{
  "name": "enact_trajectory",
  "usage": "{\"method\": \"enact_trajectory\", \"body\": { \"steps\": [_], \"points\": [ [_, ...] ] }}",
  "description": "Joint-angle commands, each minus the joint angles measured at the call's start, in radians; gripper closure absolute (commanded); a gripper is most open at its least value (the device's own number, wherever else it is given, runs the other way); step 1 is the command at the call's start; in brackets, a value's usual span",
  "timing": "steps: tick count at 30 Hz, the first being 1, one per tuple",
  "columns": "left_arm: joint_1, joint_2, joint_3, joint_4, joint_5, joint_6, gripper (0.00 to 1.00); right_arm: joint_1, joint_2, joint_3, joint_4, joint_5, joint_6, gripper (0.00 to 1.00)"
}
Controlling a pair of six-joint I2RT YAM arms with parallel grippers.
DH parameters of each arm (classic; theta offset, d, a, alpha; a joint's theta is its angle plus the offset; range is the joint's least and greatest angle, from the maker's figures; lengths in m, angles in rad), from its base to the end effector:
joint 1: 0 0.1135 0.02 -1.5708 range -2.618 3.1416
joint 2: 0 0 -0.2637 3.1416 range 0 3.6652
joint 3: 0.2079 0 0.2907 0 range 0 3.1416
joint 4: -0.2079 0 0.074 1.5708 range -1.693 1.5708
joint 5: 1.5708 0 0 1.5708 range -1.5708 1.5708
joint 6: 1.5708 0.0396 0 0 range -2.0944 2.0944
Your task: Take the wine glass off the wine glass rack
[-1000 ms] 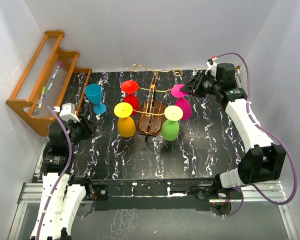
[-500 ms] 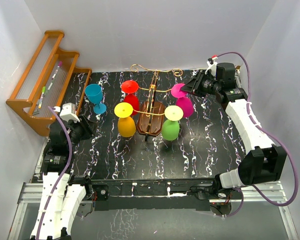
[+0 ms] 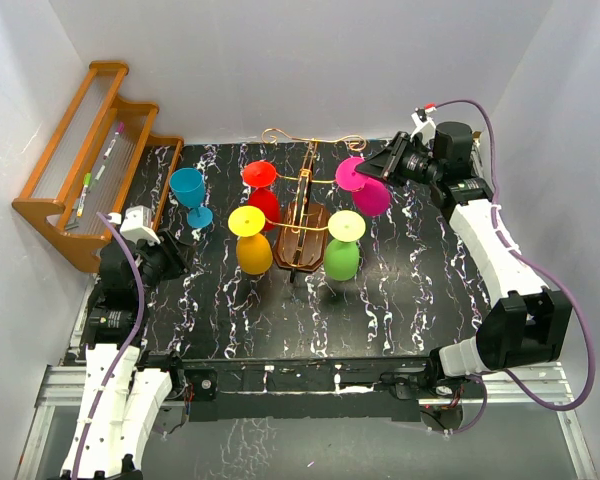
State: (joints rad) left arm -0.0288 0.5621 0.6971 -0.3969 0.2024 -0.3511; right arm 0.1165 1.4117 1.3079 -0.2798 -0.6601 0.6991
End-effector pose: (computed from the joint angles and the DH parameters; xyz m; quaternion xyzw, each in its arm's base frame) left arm 0.1793 -0.0131 0.3226 -0.0659 0.7890 -0.1931 0.5796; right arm 0.3597 0.0665 0.3647 0.0516 0.8032 0.4565 0.3792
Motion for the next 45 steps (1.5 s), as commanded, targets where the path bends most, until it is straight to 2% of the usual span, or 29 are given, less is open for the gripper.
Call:
{"method": "enact_trajectory", "body": {
  "steps": [1,11,27,37,45],
  "points": [
    [-0.004,0.001,-0.005,0.02,0.014,0.002,0.61,-0.005,-0.011,-0.013,0.157,-0.04,0.034,0.92],
    [-0.004,0.0,-0.007,0.021,0.014,0.001,0.61,-0.005,0.012,-0.045,0.265,-0.14,0.103,0.92],
    [-0.004,0.001,-0.007,0.018,0.014,0.0,0.61,-0.002,0.005,-0.051,0.241,-0.346,0.108,0.92],
    [-0.004,0.002,-0.007,0.02,0.015,0.001,0.61,-0.004,-0.065,-0.072,0.066,-0.307,-0.013,0.92],
    [-0.004,0.0,-0.005,0.018,0.012,0.0,0.61,-0.003,-0.176,-0.1,-0.062,-0.154,-0.099,0.92]
  ]
}}
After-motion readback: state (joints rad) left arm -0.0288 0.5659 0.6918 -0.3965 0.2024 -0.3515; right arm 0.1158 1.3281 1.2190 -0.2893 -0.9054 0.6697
